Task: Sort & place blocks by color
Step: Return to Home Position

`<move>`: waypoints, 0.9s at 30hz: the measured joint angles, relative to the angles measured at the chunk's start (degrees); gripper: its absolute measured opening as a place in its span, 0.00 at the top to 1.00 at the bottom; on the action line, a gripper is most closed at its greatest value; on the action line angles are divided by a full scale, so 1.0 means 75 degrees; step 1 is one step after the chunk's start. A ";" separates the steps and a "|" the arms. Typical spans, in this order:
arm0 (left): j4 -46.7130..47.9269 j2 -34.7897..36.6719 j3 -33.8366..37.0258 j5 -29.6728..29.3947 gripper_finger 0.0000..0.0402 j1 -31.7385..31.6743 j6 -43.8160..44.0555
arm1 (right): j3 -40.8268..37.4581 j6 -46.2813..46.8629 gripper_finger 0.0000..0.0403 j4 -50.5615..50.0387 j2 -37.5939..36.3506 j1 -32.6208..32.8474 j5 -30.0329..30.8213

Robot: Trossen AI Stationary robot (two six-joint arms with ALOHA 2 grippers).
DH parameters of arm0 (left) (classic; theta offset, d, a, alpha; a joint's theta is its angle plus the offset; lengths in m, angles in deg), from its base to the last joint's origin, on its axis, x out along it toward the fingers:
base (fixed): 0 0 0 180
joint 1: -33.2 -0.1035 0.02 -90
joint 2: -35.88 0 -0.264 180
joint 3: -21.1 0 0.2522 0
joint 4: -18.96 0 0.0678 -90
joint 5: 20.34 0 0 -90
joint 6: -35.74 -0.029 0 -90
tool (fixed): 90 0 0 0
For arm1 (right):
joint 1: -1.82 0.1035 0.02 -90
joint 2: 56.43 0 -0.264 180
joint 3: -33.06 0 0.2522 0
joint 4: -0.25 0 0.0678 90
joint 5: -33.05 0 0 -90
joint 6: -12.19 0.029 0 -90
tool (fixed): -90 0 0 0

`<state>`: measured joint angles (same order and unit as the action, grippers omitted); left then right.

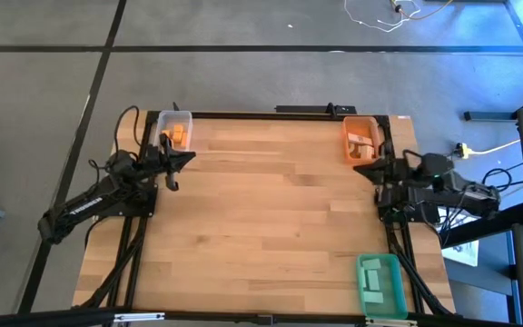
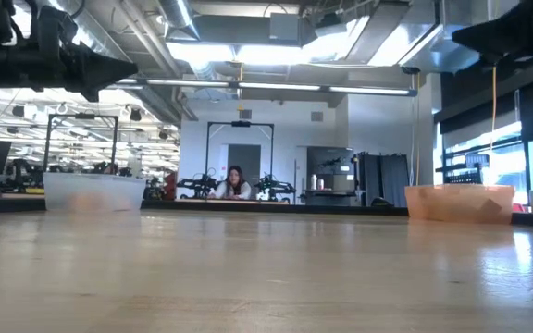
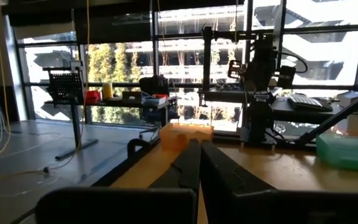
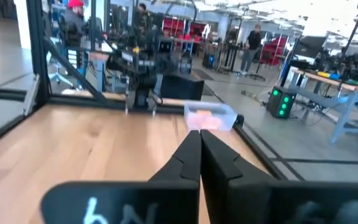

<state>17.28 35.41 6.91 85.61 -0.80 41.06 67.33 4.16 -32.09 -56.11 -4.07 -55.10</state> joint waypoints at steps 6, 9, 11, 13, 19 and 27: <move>0.0607 0.0000 0.0000 -0.0027 1.00 0.0000 -0.0131 | -0.0967 -0.0169 1.00 0.1032 0.0000 0.0000 0.0000; 0.0812 0.0000 0.0000 -0.0033 1.00 0.0000 -0.0002 | -0.1314 -0.0031 1.00 0.1114 0.0000 0.0000 0.0000; 0.0798 0.0000 0.0000 -0.0044 1.00 0.0000 0.0041 | -0.1550 0.0245 1.00 0.1093 0.0000 0.0000 -0.0004; 0.0801 0.0000 0.0000 -0.0047 1.00 0.0000 -0.0023 | -0.1777 0.0457 1.00 0.1138 0.0001 0.0000 -0.0070; 0.0801 0.0000 0.0000 -0.0043 1.00 0.0000 -0.0162 | -0.2602 0.0767 1.00 0.2491 0.0032 0.0000 -0.0347; 0.1097 0.0000 0.0000 -0.0056 1.00 0.0003 -0.0154 | -0.2683 0.0436 1.00 0.2683 0.0043 0.0003 -0.0461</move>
<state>25.51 35.41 6.91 85.19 -0.78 39.90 47.20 7.43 -11.97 -55.79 -4.05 -58.56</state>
